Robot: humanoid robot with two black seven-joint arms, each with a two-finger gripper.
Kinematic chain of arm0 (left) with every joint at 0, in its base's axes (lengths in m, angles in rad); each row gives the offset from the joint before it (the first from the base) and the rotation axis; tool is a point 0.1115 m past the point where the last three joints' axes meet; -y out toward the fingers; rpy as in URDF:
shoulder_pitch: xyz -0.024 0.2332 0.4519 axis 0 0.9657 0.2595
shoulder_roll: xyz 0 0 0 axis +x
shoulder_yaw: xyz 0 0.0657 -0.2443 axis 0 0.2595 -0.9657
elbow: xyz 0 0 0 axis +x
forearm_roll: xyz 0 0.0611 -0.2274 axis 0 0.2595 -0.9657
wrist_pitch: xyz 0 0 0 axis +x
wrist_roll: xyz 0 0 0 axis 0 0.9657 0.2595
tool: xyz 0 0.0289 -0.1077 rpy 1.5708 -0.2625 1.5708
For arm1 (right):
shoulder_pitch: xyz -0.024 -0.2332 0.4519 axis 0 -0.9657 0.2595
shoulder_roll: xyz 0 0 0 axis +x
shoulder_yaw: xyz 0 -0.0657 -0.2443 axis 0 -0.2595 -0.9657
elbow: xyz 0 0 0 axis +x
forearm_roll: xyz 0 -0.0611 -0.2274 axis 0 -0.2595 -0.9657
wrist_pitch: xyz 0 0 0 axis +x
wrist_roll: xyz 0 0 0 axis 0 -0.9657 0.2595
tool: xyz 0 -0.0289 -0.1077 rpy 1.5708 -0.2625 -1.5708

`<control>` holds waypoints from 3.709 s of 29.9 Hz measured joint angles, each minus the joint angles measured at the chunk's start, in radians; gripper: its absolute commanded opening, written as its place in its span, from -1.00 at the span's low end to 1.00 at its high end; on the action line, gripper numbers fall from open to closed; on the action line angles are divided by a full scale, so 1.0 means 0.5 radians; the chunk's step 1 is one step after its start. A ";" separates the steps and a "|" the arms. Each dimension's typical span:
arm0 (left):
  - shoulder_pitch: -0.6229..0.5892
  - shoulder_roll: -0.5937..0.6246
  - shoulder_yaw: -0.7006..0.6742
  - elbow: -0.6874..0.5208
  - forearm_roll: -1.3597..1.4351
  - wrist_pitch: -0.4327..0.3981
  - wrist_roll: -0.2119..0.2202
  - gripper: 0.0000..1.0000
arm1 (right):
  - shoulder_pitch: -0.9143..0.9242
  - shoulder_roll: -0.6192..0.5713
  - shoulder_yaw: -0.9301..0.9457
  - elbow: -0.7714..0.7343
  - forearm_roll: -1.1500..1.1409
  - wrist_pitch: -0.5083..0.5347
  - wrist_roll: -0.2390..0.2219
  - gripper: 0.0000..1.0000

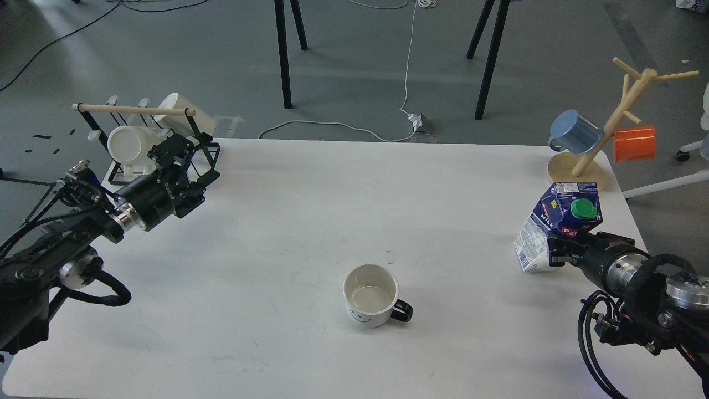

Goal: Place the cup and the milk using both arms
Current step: 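Carry the milk carton with the right gripper beside the white mug, then open the right gripper and withdraw it from the carton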

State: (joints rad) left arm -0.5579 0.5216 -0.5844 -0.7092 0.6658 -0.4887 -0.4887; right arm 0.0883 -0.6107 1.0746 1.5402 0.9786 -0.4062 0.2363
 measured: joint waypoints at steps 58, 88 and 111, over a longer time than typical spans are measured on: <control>0.042 -0.009 0.003 0.096 0.058 0.000 0.000 0.85 | 0.027 0.432 -0.612 0.387 -0.462 0.080 0.003 0.11; 0.042 -0.030 0.003 0.138 0.058 0.000 0.000 0.86 | -0.123 0.403 -0.619 0.386 -0.474 0.131 0.000 0.93; 0.042 -0.031 0.003 0.138 0.058 0.000 0.000 0.86 | -0.333 -0.140 -0.566 0.386 -0.480 0.419 -0.028 0.93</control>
State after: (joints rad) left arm -0.5369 0.5062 -0.5829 -0.6400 0.6949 -0.4887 -0.4887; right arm -0.0781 -0.6808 0.7916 1.7331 0.7383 -0.1969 0.2223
